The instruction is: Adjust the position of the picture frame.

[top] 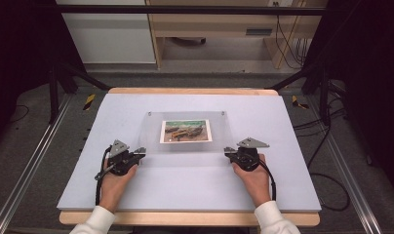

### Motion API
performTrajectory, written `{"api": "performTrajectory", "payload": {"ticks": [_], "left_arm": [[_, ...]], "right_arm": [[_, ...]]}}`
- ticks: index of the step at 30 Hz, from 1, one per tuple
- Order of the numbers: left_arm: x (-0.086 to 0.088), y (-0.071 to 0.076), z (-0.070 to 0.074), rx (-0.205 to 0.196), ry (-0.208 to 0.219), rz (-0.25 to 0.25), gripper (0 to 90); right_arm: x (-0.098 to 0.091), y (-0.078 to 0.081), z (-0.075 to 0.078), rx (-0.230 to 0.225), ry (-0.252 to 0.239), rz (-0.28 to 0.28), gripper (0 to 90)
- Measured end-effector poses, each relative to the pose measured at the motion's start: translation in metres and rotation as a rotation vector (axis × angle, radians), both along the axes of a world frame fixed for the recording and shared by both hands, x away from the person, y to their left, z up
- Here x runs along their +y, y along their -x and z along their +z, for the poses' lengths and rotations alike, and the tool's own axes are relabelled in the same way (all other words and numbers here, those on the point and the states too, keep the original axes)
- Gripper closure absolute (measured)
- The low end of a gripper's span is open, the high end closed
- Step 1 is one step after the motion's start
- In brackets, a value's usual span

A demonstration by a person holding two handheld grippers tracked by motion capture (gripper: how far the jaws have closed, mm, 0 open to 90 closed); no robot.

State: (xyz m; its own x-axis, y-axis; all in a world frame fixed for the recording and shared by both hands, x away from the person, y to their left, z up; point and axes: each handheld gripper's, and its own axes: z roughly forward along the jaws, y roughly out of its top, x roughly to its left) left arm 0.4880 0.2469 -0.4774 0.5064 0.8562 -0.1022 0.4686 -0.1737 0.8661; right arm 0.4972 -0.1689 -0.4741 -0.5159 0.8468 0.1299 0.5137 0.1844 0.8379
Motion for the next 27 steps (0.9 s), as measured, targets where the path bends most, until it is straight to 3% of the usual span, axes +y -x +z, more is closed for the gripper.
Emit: {"api": "performTrajectory", "payload": {"ticks": [27], "left_arm": [[-0.0007, 0.0001, -0.0014, -0.006, -0.011, 0.003, 83.7]], "right_arm": [[0.0006, 0.0000, -0.0028, 0.008, 0.004, -0.001, 84.4]]}}
